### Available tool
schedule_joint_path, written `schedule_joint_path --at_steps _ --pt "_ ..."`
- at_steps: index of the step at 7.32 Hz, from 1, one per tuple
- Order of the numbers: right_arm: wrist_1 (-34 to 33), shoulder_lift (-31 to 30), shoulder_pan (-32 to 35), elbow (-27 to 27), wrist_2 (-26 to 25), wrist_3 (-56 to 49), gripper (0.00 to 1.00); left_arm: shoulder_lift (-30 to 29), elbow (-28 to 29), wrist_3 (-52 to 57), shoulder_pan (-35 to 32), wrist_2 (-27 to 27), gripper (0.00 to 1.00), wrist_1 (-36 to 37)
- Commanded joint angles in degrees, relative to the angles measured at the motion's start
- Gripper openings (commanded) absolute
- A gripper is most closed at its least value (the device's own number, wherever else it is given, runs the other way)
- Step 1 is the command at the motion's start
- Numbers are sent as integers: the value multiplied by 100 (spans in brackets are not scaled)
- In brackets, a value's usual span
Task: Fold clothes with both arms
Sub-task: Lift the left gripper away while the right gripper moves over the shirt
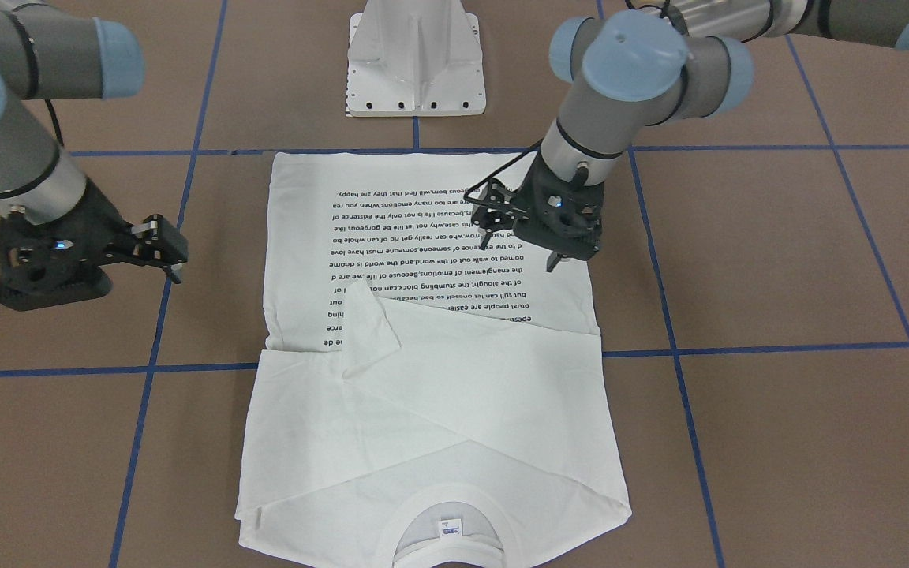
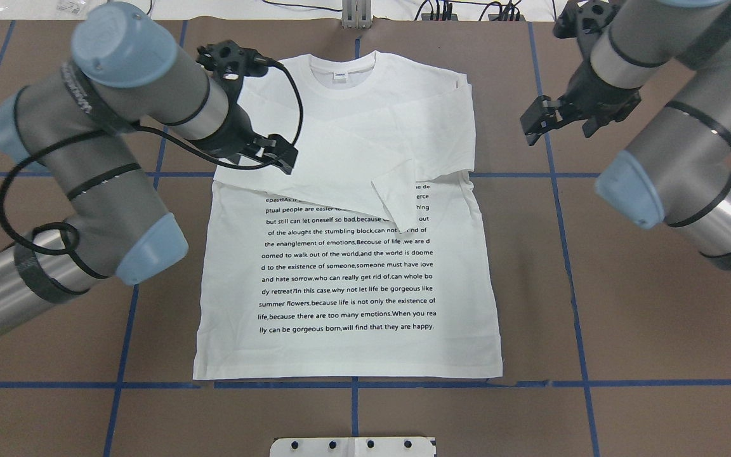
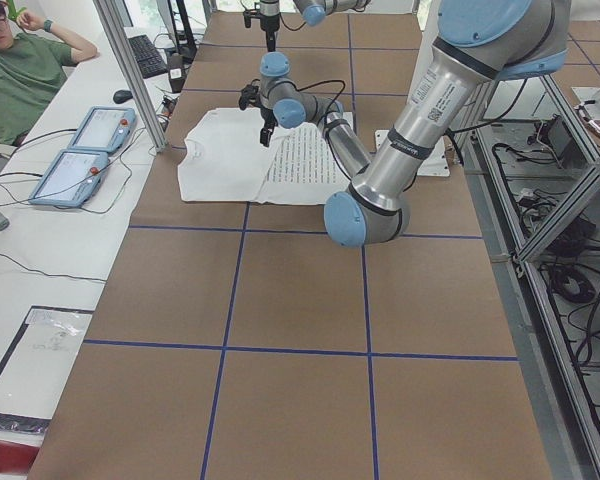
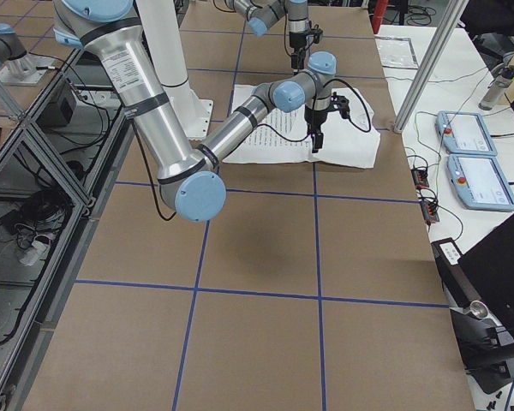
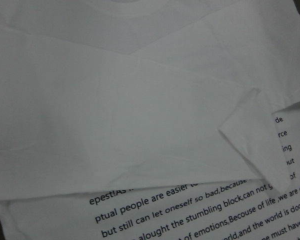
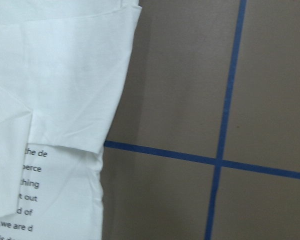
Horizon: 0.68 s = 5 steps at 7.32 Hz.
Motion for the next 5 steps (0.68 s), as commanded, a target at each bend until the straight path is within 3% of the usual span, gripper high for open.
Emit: schedule_joint_path --at_steps 1,3,5 --pt "-23 1184 -886 -1060 -870 1157 100 578 -216 1468 -818 -584 100 88" --pt "108 2109 -1414 -2203 -1440 1852 100 773 -304 1570 -1014 -839 100 53" --pt "1036 2612 -1723 -3460 -1776 2530 97 765 -304 1561 -1058 -999 100 53"
